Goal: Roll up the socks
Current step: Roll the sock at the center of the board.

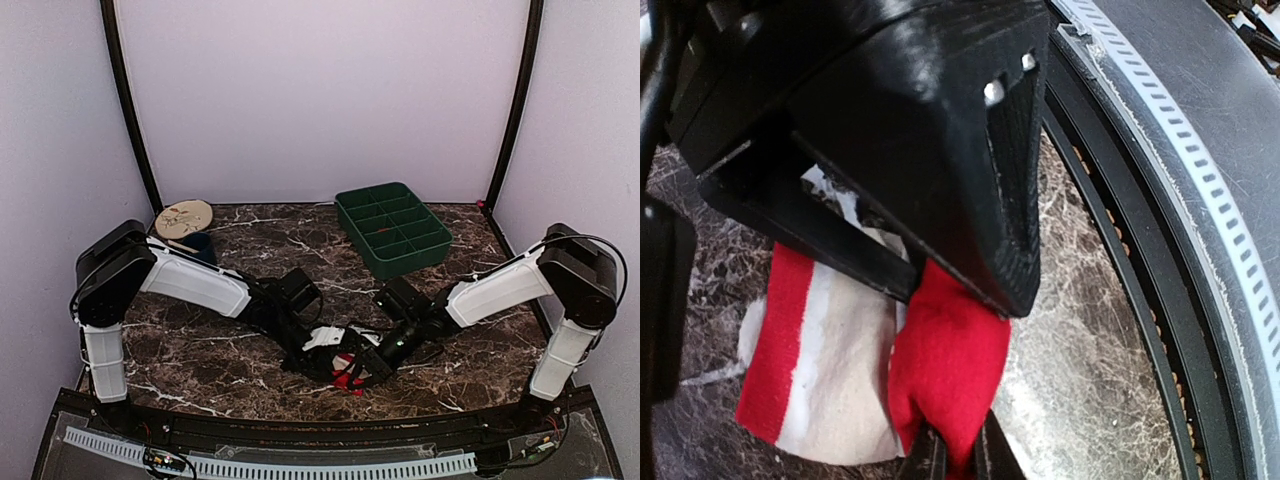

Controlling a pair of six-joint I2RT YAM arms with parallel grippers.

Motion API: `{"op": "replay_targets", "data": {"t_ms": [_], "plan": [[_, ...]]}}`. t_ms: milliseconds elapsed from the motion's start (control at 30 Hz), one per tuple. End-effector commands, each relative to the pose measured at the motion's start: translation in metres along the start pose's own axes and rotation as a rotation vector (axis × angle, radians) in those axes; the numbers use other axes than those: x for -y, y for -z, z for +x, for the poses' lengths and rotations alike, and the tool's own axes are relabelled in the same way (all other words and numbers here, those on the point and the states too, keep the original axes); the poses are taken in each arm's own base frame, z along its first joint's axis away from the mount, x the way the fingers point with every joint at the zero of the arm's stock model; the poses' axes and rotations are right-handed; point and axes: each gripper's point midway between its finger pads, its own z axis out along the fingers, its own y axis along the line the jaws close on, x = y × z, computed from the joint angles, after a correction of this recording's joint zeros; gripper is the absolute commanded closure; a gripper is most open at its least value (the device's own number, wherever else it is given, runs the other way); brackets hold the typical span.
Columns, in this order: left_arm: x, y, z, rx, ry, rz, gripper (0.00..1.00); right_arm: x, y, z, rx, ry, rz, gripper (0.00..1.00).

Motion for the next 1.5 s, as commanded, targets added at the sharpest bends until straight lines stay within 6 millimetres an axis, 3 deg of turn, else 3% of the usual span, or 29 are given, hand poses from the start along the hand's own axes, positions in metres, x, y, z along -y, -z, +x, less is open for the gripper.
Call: {"op": "replay_targets", "data": {"t_ms": [0,467,800,1133,1300,1467], "plan": [[0.011,0.001,0.009,-0.038,0.123,0.086,1.00,0.027,0.013,-0.010,0.063,-0.006,0.139,0.68],[0.012,0.010,0.010,-0.042,0.321,0.177,1.00,0.053,0.041,-0.014,0.203,-0.042,0.272,0.62],[0.010,0.010,0.015,-0.049,0.442,0.239,1.00,0.042,0.074,-0.018,0.305,0.109,0.417,0.62],[0.009,0.005,0.014,-0.056,0.509,0.296,1.00,-0.003,0.056,-0.011,0.247,0.336,0.506,0.62],[0.009,0.003,0.016,-0.058,0.526,0.308,1.00,-0.014,0.054,-0.011,0.256,0.376,0.525,0.61],[0.009,0.003,0.016,-0.055,0.543,0.322,1.00,-0.020,0.040,-0.008,0.205,0.425,0.519,0.61]]}}
